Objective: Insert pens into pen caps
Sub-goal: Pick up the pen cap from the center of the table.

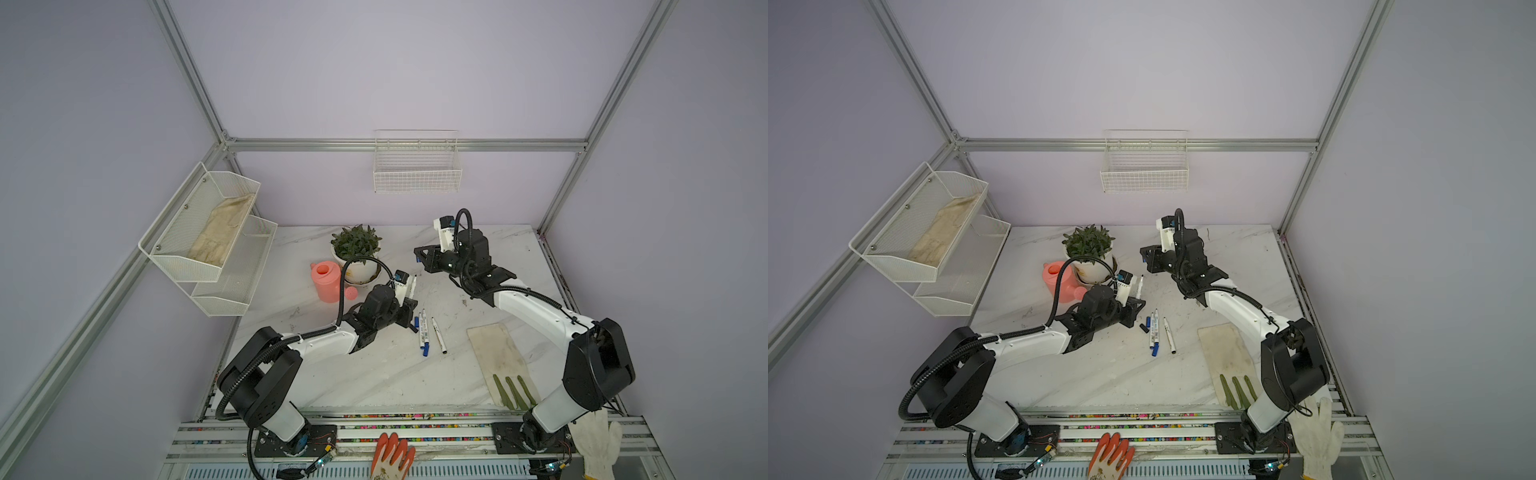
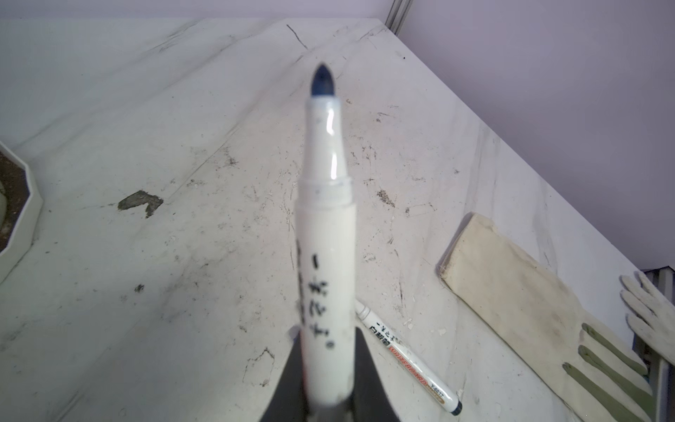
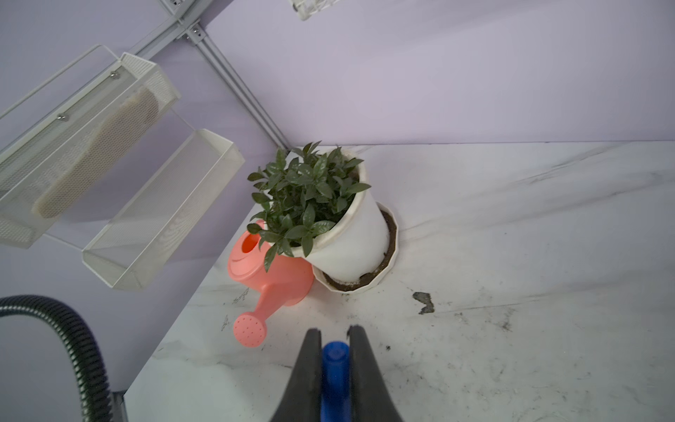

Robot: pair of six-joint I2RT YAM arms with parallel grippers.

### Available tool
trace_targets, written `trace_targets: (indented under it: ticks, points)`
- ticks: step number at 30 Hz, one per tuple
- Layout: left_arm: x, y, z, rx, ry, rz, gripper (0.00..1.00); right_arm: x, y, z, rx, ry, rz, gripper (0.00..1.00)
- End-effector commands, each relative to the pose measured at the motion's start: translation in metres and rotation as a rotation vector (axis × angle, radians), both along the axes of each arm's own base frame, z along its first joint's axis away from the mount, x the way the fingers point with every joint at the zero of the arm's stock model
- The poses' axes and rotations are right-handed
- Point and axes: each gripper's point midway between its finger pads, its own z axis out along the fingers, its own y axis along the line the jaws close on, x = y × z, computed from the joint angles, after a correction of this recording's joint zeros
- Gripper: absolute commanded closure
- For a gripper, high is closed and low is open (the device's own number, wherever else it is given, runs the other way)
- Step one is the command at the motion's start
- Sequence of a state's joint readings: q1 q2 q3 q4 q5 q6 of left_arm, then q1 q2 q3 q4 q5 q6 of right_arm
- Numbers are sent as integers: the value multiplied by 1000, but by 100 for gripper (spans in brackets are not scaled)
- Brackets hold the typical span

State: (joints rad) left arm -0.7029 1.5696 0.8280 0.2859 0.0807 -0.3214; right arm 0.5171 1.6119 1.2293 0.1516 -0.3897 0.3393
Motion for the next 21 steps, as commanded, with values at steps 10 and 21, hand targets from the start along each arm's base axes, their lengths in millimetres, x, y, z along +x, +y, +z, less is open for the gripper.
trace_targets:
  ticks: [10,21]
  points:
    - [1,-11,24,-96,-53,-30,100,-9,5,7,76,0,79,97]
    - [5,-7,19,-112,-40,-9,100,-15,-1,14,101,-7,96,97]
